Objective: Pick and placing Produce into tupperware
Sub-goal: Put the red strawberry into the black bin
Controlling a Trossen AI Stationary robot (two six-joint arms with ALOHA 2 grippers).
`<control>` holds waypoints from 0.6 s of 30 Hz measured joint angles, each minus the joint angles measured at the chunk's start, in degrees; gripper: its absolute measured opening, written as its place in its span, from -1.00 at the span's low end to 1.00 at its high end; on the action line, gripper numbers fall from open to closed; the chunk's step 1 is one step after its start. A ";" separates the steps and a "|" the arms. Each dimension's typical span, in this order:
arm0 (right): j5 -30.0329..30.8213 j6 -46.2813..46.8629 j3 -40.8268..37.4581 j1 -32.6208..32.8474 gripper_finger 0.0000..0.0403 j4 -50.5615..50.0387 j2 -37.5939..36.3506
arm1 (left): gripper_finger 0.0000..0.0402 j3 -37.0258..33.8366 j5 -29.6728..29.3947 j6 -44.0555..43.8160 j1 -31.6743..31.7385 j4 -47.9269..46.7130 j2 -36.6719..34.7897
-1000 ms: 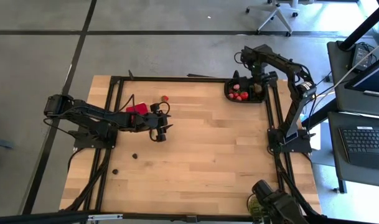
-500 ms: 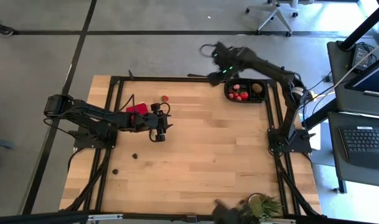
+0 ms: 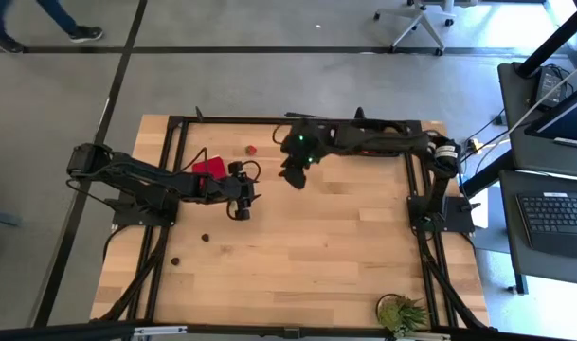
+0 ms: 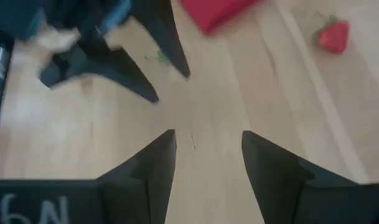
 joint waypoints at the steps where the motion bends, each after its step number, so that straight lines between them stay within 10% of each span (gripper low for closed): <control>1: 0.03 0.04 -1.95 0.39 -0.08 2.16 0.00 | -0.02 0.00 0.09 -1.67 0.04 -1.14 -0.36; 18: -9.53 5.01 -29.47 2.67 -0.08 56.30 0.00 | 0.01 -0.02 5.57 -8.78 4.83 -6.60 -8.25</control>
